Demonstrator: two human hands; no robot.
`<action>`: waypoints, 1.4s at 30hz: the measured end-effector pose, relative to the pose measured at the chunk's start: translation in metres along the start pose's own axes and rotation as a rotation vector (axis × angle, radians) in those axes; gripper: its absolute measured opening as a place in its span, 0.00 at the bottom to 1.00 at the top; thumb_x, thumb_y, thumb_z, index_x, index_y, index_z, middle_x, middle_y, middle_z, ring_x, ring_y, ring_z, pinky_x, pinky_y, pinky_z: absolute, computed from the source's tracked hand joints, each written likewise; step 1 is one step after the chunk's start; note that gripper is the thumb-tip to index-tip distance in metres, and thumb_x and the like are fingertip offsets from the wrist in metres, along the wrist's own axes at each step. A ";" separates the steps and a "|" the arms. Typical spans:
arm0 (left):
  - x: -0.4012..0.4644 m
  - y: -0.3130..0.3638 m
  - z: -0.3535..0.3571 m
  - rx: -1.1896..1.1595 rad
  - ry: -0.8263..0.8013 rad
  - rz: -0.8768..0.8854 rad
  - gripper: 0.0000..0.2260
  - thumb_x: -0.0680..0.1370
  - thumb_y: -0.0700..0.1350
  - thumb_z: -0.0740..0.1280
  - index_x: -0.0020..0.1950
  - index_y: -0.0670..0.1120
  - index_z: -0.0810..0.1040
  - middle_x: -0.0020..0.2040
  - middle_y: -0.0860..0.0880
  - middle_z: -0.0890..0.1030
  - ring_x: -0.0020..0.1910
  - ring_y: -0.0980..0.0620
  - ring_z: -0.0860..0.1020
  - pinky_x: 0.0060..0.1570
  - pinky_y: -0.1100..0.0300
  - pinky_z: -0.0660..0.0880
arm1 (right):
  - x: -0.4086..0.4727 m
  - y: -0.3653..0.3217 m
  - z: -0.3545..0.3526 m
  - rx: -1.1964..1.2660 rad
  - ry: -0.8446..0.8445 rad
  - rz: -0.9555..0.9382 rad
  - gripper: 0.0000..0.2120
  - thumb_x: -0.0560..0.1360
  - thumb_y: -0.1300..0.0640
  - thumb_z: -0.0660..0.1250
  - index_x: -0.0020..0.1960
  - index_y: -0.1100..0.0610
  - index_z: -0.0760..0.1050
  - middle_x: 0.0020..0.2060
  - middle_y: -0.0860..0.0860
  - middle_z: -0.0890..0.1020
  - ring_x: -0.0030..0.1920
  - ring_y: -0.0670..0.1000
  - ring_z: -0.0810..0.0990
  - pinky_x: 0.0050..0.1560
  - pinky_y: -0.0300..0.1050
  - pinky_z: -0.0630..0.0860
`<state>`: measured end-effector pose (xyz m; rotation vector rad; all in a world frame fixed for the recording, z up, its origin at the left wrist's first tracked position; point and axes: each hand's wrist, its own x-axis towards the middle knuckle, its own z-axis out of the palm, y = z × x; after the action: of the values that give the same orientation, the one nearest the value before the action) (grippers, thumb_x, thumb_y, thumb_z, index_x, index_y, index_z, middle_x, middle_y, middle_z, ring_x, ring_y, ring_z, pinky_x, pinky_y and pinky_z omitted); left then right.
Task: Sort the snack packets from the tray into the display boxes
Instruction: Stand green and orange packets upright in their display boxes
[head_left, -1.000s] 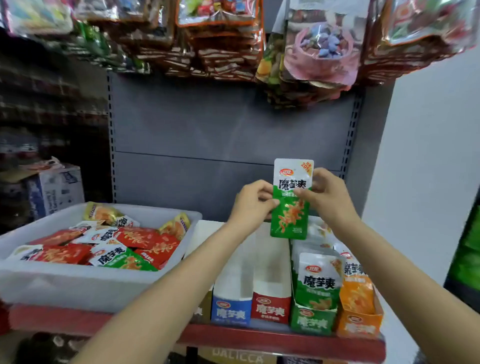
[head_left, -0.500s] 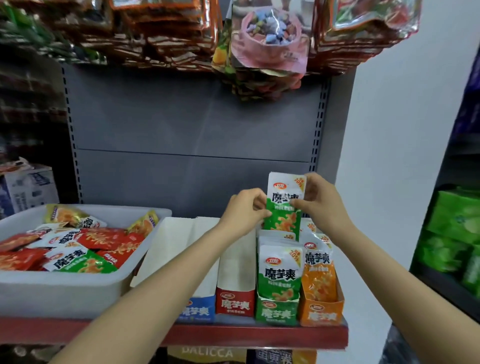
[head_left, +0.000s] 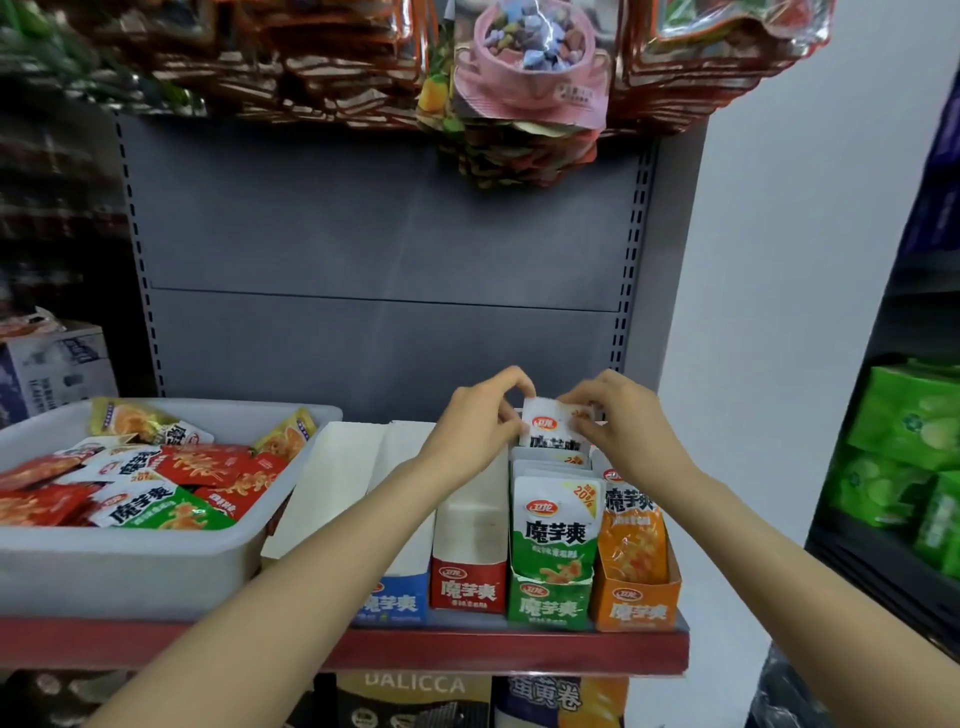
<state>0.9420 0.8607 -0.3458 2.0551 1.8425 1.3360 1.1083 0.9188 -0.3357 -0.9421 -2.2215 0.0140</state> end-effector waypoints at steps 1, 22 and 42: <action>-0.001 -0.002 0.000 0.018 -0.025 -0.016 0.10 0.75 0.40 0.68 0.52 0.52 0.74 0.37 0.52 0.81 0.39 0.57 0.78 0.44 0.56 0.77 | 0.000 0.000 0.002 -0.027 -0.032 0.003 0.13 0.76 0.60 0.66 0.59 0.54 0.78 0.50 0.50 0.75 0.49 0.50 0.76 0.48 0.40 0.70; -0.083 -0.117 -0.163 0.201 0.244 -0.372 0.04 0.75 0.40 0.66 0.47 0.48 0.77 0.41 0.52 0.79 0.43 0.53 0.79 0.39 0.63 0.71 | 0.043 -0.189 0.113 0.231 -0.338 -0.256 0.11 0.76 0.57 0.63 0.55 0.59 0.79 0.51 0.54 0.81 0.51 0.53 0.78 0.53 0.48 0.74; -0.117 -0.220 -0.247 0.444 -0.059 -0.757 0.27 0.67 0.49 0.77 0.63 0.42 0.75 0.64 0.45 0.75 0.62 0.46 0.73 0.62 0.56 0.70 | 0.081 -0.288 0.228 0.024 -0.765 -0.129 0.27 0.67 0.52 0.76 0.59 0.58 0.67 0.53 0.55 0.75 0.55 0.55 0.75 0.50 0.45 0.72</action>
<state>0.6285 0.7072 -0.3823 1.2250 2.6565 0.6997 0.7491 0.8162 -0.3788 -0.8645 -2.9654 0.4008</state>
